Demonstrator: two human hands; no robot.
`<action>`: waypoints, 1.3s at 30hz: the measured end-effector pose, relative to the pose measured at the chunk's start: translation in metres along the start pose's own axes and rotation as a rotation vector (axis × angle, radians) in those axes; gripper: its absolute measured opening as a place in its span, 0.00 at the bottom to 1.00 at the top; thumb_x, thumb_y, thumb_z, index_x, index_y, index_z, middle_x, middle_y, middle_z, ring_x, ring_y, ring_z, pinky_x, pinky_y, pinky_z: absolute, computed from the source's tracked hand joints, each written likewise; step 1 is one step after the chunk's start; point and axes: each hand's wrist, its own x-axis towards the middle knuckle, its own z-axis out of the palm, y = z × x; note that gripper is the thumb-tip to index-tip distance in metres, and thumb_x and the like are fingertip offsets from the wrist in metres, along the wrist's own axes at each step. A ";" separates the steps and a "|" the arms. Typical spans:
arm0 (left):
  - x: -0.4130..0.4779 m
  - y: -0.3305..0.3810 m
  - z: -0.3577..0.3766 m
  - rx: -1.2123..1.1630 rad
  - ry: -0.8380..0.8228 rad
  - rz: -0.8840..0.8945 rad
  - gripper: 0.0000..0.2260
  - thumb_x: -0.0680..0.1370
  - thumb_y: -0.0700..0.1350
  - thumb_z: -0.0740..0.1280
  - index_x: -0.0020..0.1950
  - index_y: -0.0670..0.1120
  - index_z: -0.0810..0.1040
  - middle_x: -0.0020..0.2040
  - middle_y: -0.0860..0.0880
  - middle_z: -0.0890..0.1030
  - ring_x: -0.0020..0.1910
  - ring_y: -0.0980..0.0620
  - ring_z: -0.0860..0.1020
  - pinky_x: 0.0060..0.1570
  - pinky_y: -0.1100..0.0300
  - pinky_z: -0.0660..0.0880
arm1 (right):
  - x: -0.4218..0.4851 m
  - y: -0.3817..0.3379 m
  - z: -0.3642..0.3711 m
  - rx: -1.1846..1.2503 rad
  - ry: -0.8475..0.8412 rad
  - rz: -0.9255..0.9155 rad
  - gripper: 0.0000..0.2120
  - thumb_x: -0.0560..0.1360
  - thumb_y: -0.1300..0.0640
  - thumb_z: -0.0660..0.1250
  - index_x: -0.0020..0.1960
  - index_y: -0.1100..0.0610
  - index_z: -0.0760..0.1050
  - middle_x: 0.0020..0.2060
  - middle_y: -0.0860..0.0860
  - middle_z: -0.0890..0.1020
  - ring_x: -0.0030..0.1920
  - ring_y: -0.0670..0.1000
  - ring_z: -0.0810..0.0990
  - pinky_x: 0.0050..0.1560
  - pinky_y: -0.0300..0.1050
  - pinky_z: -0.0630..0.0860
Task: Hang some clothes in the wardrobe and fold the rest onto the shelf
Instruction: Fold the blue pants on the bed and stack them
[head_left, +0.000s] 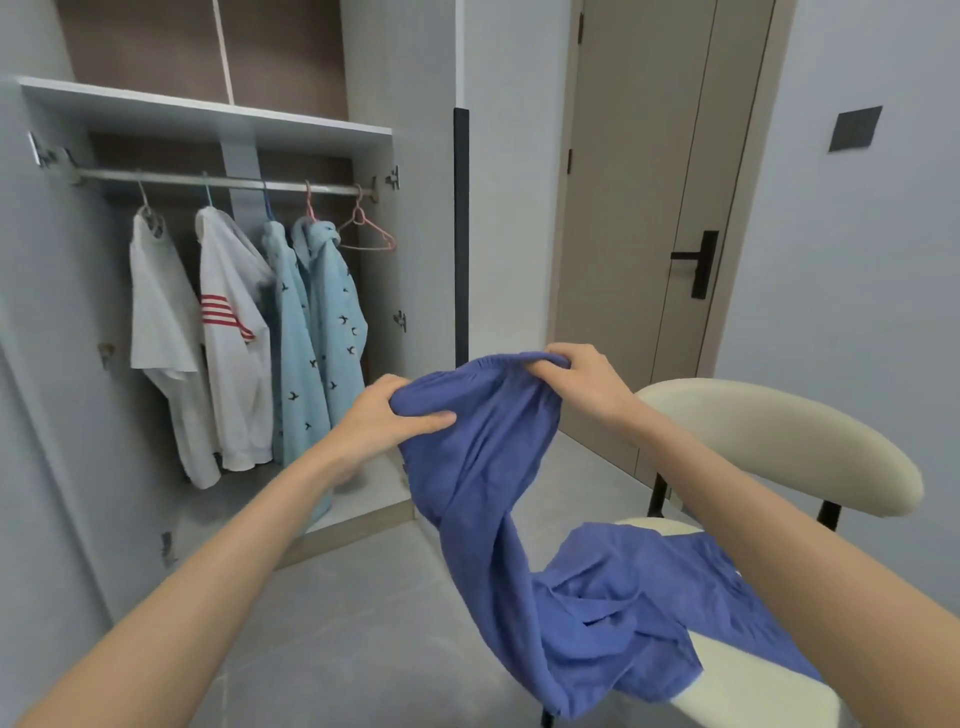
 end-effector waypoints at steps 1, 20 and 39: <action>0.000 0.000 -0.006 -0.102 -0.002 -0.033 0.25 0.62 0.57 0.79 0.54 0.48 0.80 0.50 0.52 0.82 0.50 0.54 0.81 0.50 0.58 0.77 | 0.006 0.000 0.006 0.076 -0.064 0.033 0.12 0.78 0.54 0.62 0.37 0.58 0.73 0.34 0.49 0.72 0.34 0.46 0.69 0.31 0.31 0.66; -0.017 -0.068 -0.167 0.258 0.613 -0.066 0.13 0.75 0.47 0.70 0.46 0.41 0.69 0.42 0.49 0.74 0.43 0.50 0.72 0.43 0.62 0.70 | 0.076 -0.059 0.163 -0.754 -0.284 -0.403 0.12 0.81 0.48 0.55 0.45 0.53 0.70 0.48 0.53 0.80 0.58 0.55 0.70 0.51 0.50 0.64; -0.008 -0.036 -0.168 0.796 0.323 -0.024 0.14 0.78 0.50 0.64 0.35 0.46 0.69 0.42 0.50 0.68 0.50 0.48 0.69 0.46 0.54 0.57 | 0.089 -0.050 0.111 -0.950 0.232 -0.371 0.13 0.80 0.53 0.56 0.44 0.55 0.77 0.41 0.51 0.83 0.52 0.55 0.71 0.50 0.49 0.63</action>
